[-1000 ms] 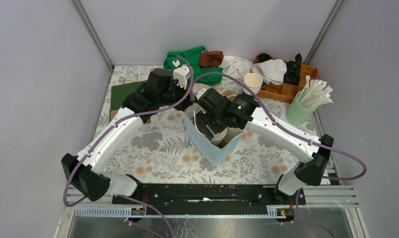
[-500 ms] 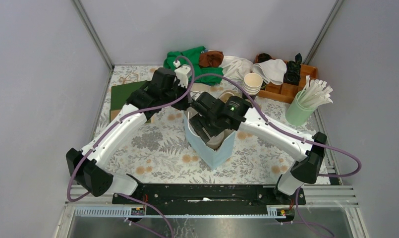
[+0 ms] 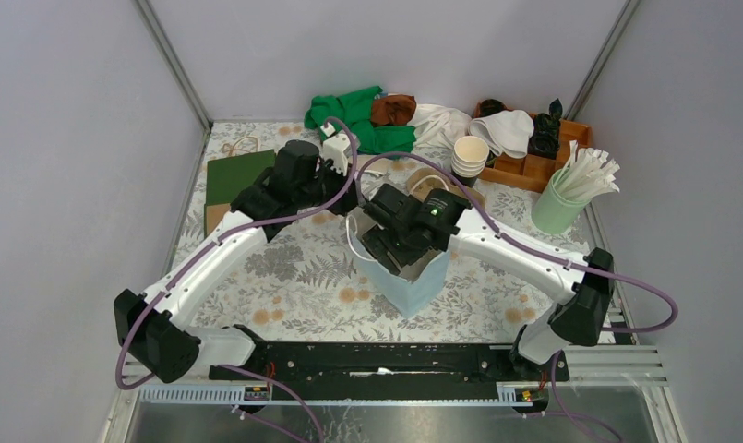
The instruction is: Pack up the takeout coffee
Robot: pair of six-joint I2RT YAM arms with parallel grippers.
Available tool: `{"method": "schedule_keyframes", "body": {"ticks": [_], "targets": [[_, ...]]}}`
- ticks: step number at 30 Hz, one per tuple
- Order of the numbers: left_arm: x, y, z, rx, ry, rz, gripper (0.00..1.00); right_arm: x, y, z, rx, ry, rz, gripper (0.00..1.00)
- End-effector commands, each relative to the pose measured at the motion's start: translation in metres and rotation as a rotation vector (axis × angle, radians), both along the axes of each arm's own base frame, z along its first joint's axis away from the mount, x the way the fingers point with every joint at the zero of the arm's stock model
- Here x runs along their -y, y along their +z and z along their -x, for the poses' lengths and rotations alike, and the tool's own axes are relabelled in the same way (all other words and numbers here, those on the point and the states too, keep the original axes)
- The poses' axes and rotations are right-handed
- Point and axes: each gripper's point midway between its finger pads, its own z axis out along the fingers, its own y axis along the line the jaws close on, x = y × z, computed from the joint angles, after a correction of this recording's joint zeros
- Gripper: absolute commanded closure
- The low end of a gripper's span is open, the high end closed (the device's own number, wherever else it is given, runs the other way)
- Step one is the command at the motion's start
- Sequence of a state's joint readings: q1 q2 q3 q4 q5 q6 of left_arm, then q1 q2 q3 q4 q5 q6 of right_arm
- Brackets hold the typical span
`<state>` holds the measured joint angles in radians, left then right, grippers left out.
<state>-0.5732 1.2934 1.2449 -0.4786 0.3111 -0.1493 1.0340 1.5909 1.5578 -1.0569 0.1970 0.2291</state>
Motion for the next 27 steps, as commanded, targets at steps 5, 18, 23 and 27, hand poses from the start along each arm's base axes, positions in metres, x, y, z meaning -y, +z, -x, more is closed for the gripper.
{"method": "schedule_keyframes", "body": {"ticks": [5, 18, 23, 27], "targets": [[0.015, 0.039, 0.009, 0.053, 0.016, 0.175, 1.00, 0.013, 0.047, 0.008, 0.083, -0.011, -0.143, 0.62], [0.028, 0.063, -0.003, 0.075, 0.070, 0.203, 1.00, 0.049, 0.035, -0.012, 0.252, 0.048, 0.009, 0.64], [0.032, 0.061, 0.000, 0.090, 0.062, 0.191, 1.00, 0.058, 0.032, -0.021, 0.333, 0.006, 0.012, 0.64], [0.031, 0.061, 0.003, 0.113, 0.069, 0.175, 1.00, 0.063, 0.032, -0.025, 0.369, -0.043, -0.005, 0.59]]}}
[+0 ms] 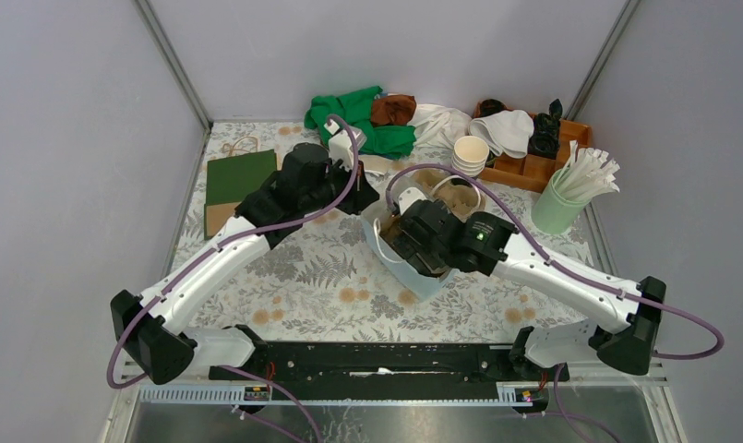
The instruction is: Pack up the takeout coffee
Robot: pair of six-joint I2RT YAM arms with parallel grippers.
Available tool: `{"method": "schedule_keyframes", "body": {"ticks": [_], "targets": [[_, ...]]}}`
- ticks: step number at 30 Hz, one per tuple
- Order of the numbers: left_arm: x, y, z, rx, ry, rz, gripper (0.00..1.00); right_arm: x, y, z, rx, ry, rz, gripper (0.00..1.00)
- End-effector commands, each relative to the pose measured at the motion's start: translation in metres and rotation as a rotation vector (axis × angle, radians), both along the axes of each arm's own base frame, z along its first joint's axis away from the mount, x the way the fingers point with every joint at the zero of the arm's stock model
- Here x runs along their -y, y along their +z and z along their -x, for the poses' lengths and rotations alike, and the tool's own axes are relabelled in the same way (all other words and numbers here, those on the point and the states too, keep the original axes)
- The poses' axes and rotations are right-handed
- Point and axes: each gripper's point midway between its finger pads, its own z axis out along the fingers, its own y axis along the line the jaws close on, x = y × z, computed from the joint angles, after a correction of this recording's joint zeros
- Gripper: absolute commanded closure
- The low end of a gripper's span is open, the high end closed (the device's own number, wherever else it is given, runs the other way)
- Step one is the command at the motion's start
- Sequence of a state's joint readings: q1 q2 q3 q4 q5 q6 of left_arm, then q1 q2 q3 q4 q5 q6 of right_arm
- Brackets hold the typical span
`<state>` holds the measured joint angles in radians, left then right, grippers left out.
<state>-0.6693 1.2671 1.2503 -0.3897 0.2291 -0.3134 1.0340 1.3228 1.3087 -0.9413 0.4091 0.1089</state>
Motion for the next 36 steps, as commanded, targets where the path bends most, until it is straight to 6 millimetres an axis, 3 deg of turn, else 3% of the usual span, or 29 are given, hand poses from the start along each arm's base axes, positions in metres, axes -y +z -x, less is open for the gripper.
{"method": "schedule_keyframes", "body": {"ticks": [1, 7, 14, 24, 30, 36], "targets": [[0.000, 0.033, -0.010, 0.123, 0.045, 0.037, 1.00, 0.004, 0.015, -0.012, 0.110, -0.056, -0.061, 0.58], [-0.005, 0.037, -0.019, 0.163, 0.106, 0.024, 1.00, -0.011, 0.017, -0.009, 0.061, -0.031, -0.149, 0.58], [0.000, 0.052, -0.031, 0.236, 0.121, 0.015, 1.00, -0.014, 0.022, -0.012, -0.029, -0.043, -0.217, 0.59], [0.008, 0.081, -0.041, 0.355, 0.085, 0.022, 1.00, -0.004, 0.024, -0.014, -0.078, -0.063, -0.221, 0.61], [0.013, 0.072, -0.036, 0.339, 0.049, 0.030, 1.00, 0.008, 0.013, -0.021, -0.035, -0.110, -0.179, 0.64], [0.015, 0.069, -0.030, 0.329, 0.019, 0.040, 1.00, 0.007, 0.005, -0.029, -0.023, -0.115, -0.167, 0.64]]}}
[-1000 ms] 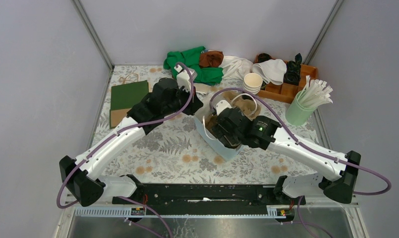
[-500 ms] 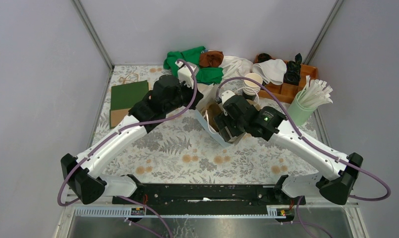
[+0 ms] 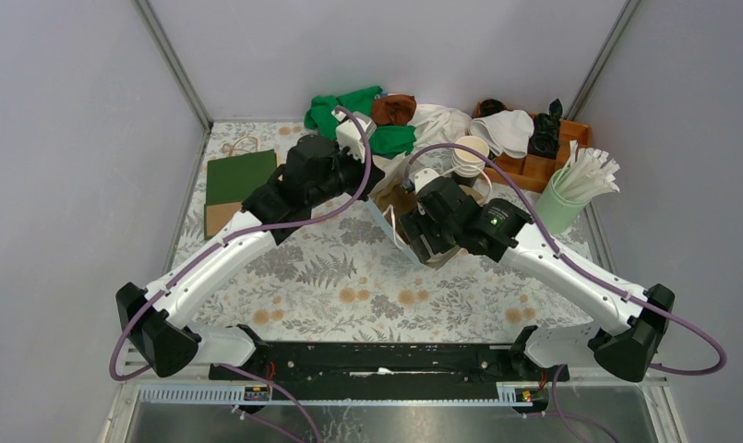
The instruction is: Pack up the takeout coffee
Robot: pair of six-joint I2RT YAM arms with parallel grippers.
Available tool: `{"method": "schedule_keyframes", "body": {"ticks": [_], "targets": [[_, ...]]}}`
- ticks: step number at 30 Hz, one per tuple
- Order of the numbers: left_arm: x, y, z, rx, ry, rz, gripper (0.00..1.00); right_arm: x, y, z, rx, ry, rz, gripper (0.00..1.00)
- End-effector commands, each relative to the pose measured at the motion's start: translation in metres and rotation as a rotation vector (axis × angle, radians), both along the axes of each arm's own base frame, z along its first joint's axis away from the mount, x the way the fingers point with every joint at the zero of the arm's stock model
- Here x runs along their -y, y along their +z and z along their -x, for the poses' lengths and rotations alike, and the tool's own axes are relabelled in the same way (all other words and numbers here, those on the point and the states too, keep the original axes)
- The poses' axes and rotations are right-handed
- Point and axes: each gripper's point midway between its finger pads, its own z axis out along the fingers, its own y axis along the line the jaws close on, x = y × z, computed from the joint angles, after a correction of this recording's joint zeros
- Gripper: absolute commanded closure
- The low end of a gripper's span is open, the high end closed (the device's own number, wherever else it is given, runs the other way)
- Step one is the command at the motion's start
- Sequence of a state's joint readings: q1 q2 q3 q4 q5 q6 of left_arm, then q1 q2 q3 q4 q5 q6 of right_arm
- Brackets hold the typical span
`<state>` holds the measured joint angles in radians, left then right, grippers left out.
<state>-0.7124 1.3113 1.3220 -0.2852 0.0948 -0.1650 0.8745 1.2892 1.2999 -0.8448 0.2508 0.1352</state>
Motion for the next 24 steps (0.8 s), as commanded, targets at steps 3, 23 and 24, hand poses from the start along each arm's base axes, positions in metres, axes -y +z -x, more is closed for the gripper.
{"method": "schedule_keyframes", "body": {"ticks": [3, 23, 24], "targets": [[0.009, 0.032, 0.002, 0.080, -0.045, 0.087, 1.00, 0.006, -0.007, -0.010, 0.027, -0.022, 0.036, 0.64], [0.019, 0.010, 0.012, -0.008, -0.116, 0.057, 1.00, -0.015, 0.027, -0.043, 0.162, 0.004, 0.013, 0.64], [0.019, 0.008, 0.012, -0.012, -0.115, 0.054, 1.00, -0.017, 0.031, -0.045, 0.168, 0.008, 0.006, 0.64]]}}
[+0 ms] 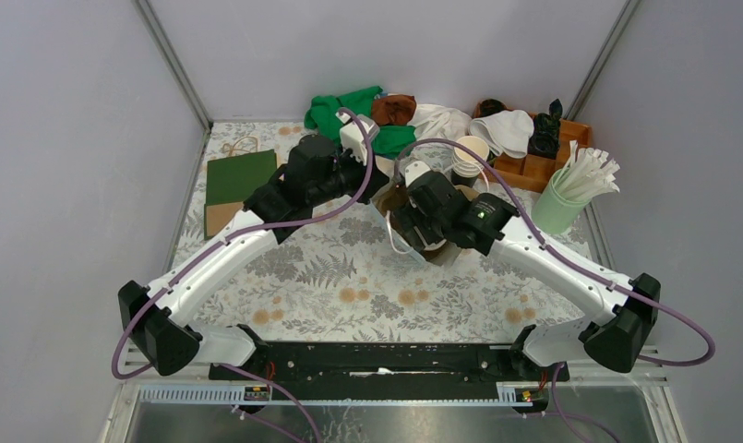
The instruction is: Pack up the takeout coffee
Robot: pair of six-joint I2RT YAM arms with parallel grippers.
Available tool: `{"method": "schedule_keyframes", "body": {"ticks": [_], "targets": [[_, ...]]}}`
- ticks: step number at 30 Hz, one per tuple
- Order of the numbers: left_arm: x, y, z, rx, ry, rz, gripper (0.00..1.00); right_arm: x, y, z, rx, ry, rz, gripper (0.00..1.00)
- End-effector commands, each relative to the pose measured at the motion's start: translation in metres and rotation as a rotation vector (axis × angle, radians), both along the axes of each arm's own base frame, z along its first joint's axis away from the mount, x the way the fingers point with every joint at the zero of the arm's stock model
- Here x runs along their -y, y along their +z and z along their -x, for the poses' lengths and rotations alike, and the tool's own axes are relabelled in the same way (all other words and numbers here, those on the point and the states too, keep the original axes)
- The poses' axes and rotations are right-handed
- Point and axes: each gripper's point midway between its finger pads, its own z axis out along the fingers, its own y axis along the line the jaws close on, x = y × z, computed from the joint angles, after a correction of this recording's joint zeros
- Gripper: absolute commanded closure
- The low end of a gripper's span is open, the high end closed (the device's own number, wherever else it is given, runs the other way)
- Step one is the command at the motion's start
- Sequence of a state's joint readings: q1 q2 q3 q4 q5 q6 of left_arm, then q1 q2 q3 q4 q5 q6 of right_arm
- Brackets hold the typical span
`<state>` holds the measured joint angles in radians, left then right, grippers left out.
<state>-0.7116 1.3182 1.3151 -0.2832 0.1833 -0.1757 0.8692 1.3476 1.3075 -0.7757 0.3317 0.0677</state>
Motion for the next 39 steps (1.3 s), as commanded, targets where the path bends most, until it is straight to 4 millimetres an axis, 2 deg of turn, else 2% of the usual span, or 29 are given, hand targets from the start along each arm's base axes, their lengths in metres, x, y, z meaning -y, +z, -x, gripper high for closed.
{"method": "schedule_keyframes", "body": {"ticks": [1, 4, 16, 23, 30, 39], "targets": [[0.008, 0.013, 0.000, 0.019, -0.030, 0.037, 1.00, -0.015, 0.037, -0.020, 0.094, 0.017, -0.066, 0.64], [0.007, 0.014, -0.001, 0.022, -0.021, 0.036, 1.00, -0.014, 0.037, -0.016, 0.087, 0.027, -0.064, 0.64], [0.006, 0.016, -0.002, 0.022, -0.010, 0.042, 1.00, 0.011, 0.009, 0.010, -0.005, 0.015, -0.001, 0.63], [0.009, 0.012, 0.001, 0.009, -0.032, 0.037, 1.00, 0.008, 0.003, -0.008, 0.060, 0.015, 0.033, 0.64], [0.009, 0.005, 0.005, -0.014, -0.051, 0.019, 1.00, 0.005, -0.007, -0.017, 0.090, 0.028, 0.059, 0.64], [0.003, -0.008, 0.005, -0.051, -0.036, 0.005, 1.00, -0.004, -0.019, -0.010, 0.044, 0.046, 0.019, 0.62]]}}
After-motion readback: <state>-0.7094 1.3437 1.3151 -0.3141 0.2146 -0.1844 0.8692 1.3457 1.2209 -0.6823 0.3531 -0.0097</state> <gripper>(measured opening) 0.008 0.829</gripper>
